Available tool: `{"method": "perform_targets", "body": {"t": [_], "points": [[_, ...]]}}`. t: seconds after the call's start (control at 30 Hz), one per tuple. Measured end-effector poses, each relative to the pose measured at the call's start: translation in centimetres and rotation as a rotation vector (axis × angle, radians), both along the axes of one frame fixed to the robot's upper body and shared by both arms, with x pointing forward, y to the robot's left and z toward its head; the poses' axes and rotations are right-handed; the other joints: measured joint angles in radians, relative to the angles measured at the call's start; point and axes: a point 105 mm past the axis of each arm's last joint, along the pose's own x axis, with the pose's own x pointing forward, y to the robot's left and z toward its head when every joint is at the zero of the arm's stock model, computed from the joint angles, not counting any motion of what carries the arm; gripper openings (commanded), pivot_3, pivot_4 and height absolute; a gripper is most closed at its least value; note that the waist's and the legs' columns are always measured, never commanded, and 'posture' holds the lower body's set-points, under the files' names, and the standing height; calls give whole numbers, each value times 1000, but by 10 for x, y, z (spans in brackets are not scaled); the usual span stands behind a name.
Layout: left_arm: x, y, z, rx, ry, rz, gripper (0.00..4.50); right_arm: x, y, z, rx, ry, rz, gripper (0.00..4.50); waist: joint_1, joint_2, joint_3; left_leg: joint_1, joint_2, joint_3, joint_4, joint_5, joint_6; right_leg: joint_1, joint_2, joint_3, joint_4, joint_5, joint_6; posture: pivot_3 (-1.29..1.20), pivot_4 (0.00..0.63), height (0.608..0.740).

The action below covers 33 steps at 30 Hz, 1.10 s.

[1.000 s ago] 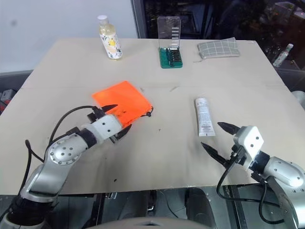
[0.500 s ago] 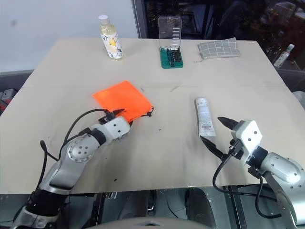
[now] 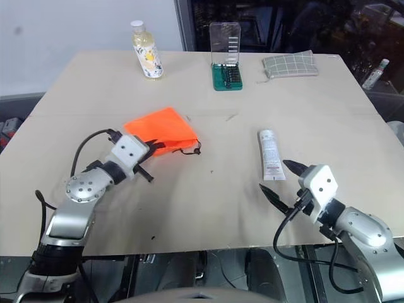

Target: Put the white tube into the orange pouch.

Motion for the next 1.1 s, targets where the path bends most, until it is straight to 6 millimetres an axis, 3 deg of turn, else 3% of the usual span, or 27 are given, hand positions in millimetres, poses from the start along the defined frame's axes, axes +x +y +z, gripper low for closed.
{"method": "perform_targets", "body": {"t": [0.17, 0.37, 0.47, 0.67, 0.77, 0.97, 1.03, 1.1], "points": [[1, 7, 5, -164, 76, -23, 37, 7, 12, -1, 27, 26, -9, 4500, 0, 0, 0, 0, 0, -1, 1, 0, 0, 1, 0, -1, 1, 0, 0, 0, 150, 740], [2, 2, 7, -237, 134, -59, 37, 38, 10, -6, -43, 21, -200, 4500, 0, -1, 0, 0, 0, -2, 3, 0, 0, 1, 0, -2, 1, 0, 0, 0, 150, 740], [9, -8, 17, -261, 120, -87, 37, 67, 9, -21, -2, 119, -348, 4500, 0, -1, -1, 0, 0, -2, 4, 0, 0, 2, 0, -2, 2, 0, 0, 0, 150, 740], [15, -14, 22, -291, 115, -66, 37, 86, 11, -45, 23, 278, -443, 4500, -2, -1, 0, -1, 0, -3, 3, 0, 1, 2, 1, -3, 1, 0, 0, 0, 150, 740], [18, -18, 24, -299, 106, -61, 0, 93, 11, -54, 20, 319, -475, 3828, -3, -1, 0, 0, 0, -2, 3, 0, 1, 3, 1, -3, 2, 0, 0, 0, 150, 740], [19, -21, 23, -306, 120, -42, 0, 98, 7, -49, -2, 302, -484, 997, -3, -1, -1, 0, 0, -3, 4, 0, 1, 3, 1, -3, 2, 0, 0, 0, 150, 740], [19, -21, 24, -307, 120, -38, 0, 98, 7, -46, -17, 282, -480, 376, -3, -1, -1, 0, 0, -3, 4, 0, 1, 4, 1, -3, 2, 0, 0, 0, 150, 740], [19, -22, 24, -308, 124, -35, 0, 97, 6, -44, -68, 250, -452, 324, -2, -1, -1, 0, 0, -3, 5, 0, 1, 4, 1, -3, 2, 0, 0, 0, 150, 740]]}}
